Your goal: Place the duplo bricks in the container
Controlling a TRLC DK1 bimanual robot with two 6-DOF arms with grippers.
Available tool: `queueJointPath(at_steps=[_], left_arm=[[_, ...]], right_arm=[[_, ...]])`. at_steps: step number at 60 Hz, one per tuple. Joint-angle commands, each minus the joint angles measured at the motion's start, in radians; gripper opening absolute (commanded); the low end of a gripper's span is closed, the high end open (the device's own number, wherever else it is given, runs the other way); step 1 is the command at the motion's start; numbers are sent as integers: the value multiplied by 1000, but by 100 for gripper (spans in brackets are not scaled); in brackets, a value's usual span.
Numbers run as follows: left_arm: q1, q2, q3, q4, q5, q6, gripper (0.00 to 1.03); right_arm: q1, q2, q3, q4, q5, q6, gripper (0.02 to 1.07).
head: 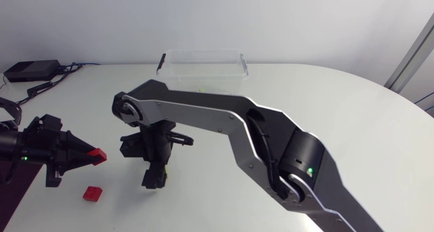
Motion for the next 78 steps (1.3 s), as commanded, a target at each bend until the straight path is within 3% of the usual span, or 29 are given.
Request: queueJointPath(at_steps=[1, 9, 24, 60, 71, 78], left_arm=[[10, -11, 11, -15, 16, 42, 26], [18, -11, 11, -15, 18, 47, 26], [20, -19, 14, -32, 18, 53, 26], [4, -71, 34, -81, 21, 42, 26], [-59, -89, 62, -102, 22, -16, 26], [-131, -106, 105, -61, 47, -156, 26]], right_arm=[[12, 44, 22, -16, 10, -3, 91], [18, 44, 15, -16, 13, 4, 77], [22, 22, -61, -2, 13, 24, 37], [25, -268, -418, 171, 47, 103, 33], [-14, -411, -522, 213, 39, 143, 33], [-67, -501, -571, 243, 24, 175, 33]])
